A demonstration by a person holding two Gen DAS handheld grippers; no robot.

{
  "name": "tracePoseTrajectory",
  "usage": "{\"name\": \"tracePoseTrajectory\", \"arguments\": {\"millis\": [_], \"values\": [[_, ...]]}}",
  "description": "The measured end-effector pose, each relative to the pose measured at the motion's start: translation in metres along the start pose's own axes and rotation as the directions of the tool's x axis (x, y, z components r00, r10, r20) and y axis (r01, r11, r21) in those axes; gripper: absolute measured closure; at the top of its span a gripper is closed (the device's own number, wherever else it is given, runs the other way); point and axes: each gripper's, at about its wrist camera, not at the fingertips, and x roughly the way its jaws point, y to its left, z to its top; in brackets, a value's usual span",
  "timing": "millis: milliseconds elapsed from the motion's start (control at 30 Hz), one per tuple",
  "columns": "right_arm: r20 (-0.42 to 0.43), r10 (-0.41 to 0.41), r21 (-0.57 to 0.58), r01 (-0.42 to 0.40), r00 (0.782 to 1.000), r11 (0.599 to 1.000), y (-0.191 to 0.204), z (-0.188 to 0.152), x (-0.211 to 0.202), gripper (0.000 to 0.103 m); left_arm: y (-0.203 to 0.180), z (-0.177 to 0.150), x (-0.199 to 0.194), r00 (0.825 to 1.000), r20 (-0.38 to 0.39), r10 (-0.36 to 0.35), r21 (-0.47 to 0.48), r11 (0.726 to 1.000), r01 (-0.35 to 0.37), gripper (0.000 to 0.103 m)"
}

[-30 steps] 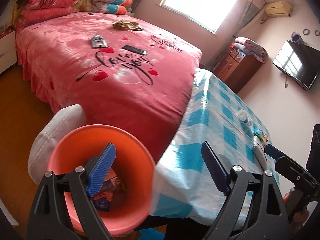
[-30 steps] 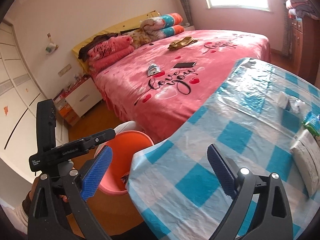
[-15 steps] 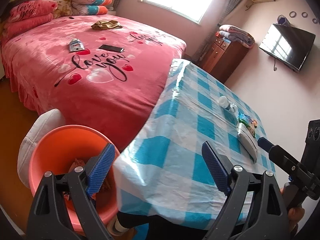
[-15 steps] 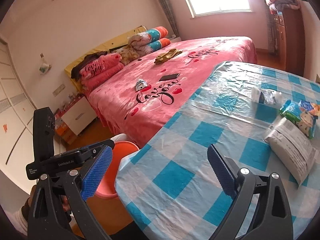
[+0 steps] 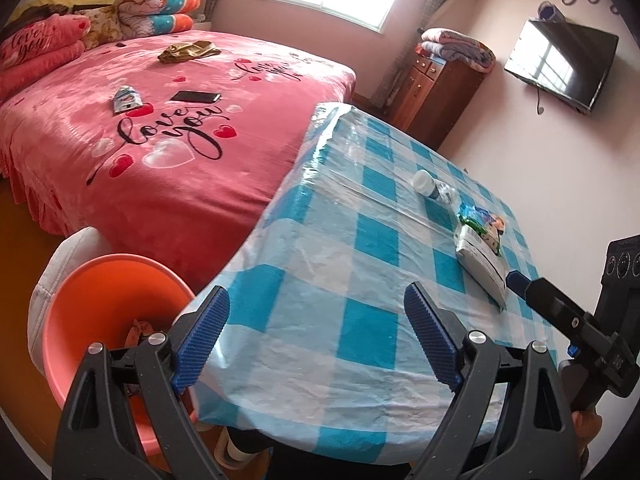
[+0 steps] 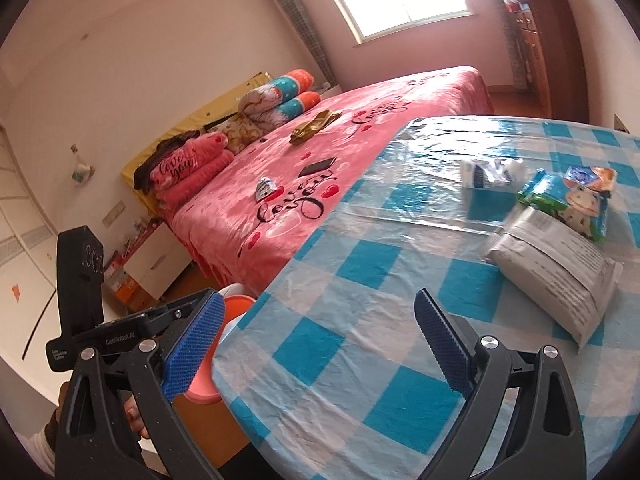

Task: Collect trash
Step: 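Lower the left tool toward the blue Vinda tissue pack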

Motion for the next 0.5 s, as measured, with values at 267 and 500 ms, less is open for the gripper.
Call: {"name": "tracePoseTrajectory", "arguments": {"millis": [267, 500], "values": [[0.055, -0.012, 0.073, 0.008, 0.998, 0.997, -0.038, -0.001, -0.019, 0.008, -0.032, -0.002, 0.009, 1.0, -0.028, 0.0, 0.061, 0.998, 0.002, 0.013], [0.094, -0.036, 0.147, 0.022, 0.995, 0.989, -0.074, 0.0, -0.034, 0.008, -0.057, -0.002, 0.017, 0.999, -0.044, 0.012, 0.107, 0.994, -0.007, 0.013]]}}
